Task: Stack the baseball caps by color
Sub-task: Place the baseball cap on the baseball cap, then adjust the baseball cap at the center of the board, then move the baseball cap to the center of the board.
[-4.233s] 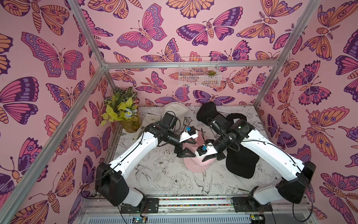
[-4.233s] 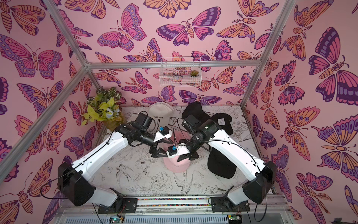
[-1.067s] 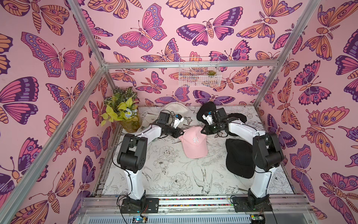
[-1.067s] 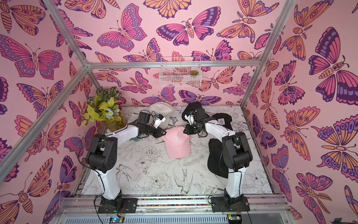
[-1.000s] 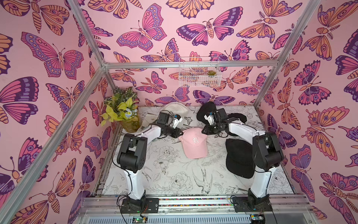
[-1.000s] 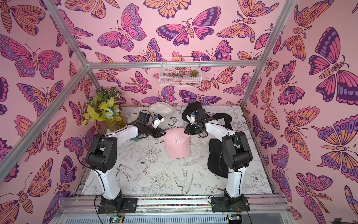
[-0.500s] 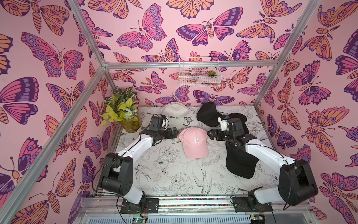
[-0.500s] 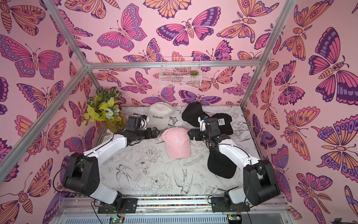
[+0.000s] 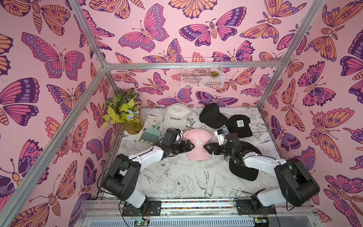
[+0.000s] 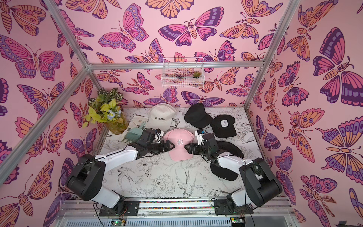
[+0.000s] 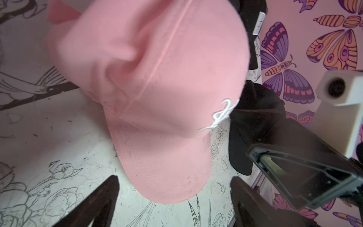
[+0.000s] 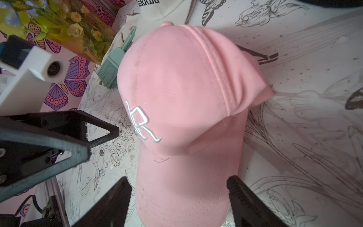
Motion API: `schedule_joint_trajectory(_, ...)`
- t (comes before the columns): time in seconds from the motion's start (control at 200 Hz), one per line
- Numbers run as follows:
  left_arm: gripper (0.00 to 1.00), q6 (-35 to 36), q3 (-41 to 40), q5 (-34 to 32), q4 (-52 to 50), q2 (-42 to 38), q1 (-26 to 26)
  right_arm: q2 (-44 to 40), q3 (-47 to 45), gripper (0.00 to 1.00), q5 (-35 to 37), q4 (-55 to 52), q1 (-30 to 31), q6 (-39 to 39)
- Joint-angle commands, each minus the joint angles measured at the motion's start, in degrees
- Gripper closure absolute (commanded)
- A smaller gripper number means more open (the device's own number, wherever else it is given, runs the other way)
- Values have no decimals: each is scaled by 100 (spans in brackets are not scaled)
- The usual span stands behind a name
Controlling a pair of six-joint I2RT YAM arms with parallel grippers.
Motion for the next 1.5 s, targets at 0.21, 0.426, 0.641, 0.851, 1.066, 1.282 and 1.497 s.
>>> schedule_joint_trajectory(0.21, 38, 57, 153, -58, 276, 1014, 6, 948, 506, 33, 471, -320, 101, -93)
schedule_joint_trajectory(0.426, 42, 93, 137, -349, 105, 1313, 56, 1225, 363, 36, 476, -199, 138, 277)
schedule_joint_trajectory(0.641, 32, 227, 298, -368, -93, 1163, 224, 825, 902, 21, 564, -643, -361, 255)
schedule_joint_trajectory(0.851, 13, 175, 173, -236, -166, 676, 252, 1236, 1772, 17, 505, -759, -1373, 859)
schedule_joint_trajectory(1.066, 2, -125, 119, 14, -154, 505, 239, 2266, 2615, 17, 906, -550, -1557, 1871)
schedule_joint_trajectory(1.282, 0, -285, 126, 102, -88, 570, 190, 2891, 2590, 19, 1562, 408, -1566, 2873)
schedule_joint_trajectory(1.497, 0, -310, 309, 432, 106, 936, 165, 3881, 3058, 27, 1399, 1574, -1600, 3288)
